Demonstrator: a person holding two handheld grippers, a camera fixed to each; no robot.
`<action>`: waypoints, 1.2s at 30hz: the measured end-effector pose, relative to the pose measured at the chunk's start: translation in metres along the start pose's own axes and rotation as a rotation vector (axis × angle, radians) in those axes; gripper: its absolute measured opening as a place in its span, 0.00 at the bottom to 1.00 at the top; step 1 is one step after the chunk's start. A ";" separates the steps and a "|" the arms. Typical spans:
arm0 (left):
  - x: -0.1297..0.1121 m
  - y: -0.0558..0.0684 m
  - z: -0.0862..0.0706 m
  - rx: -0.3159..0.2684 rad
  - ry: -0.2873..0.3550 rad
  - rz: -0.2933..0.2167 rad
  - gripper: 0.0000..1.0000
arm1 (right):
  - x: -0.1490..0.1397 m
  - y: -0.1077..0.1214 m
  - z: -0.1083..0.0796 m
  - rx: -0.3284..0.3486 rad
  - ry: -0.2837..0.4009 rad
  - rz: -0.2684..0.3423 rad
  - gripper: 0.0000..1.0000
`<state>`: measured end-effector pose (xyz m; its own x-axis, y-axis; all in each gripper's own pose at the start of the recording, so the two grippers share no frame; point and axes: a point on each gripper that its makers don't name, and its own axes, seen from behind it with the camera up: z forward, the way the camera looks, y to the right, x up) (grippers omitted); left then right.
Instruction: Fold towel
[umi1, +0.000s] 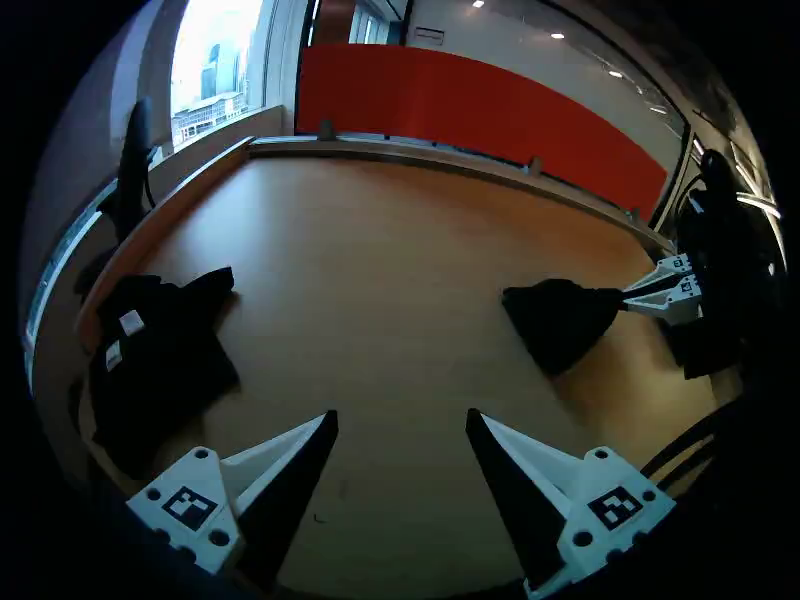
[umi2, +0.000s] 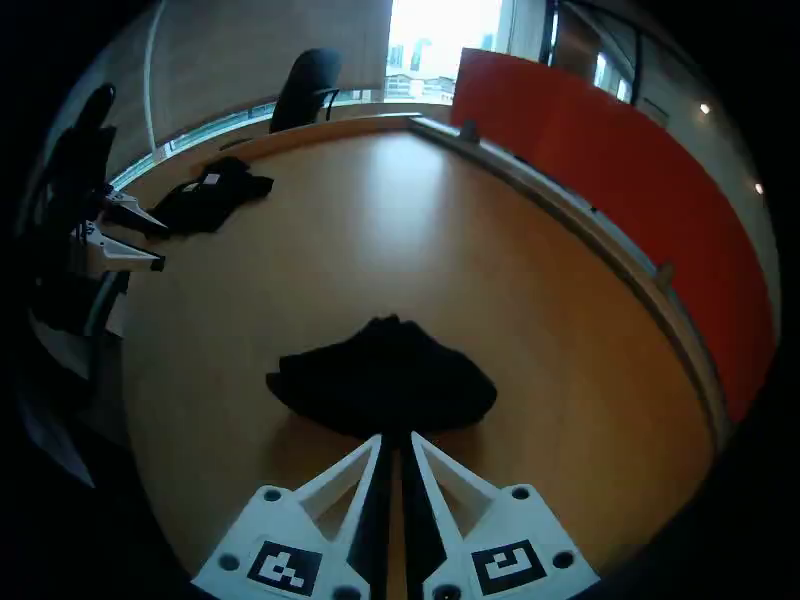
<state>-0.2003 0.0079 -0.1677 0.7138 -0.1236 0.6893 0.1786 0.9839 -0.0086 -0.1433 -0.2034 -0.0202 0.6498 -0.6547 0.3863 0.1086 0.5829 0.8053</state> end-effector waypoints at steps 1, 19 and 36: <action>0.002 0.001 0.001 -0.003 0.003 0.001 0.95 | 0.007 0.003 -0.003 -0.005 0.011 -0.006 0.05; 0.030 0.019 0.006 -0.046 0.038 0.023 0.95 | 0.081 0.044 -0.058 -0.073 0.171 -0.006 0.05; 0.035 0.033 0.013 -0.056 0.026 0.042 0.95 | 0.034 0.118 -0.107 -0.158 0.150 0.086 0.05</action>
<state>-0.1786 0.0377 -0.1344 0.7385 -0.0860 0.6688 0.1847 0.9797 -0.0779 -0.0277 -0.1049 0.0396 0.7651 -0.5271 0.3698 0.1565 0.7093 0.6873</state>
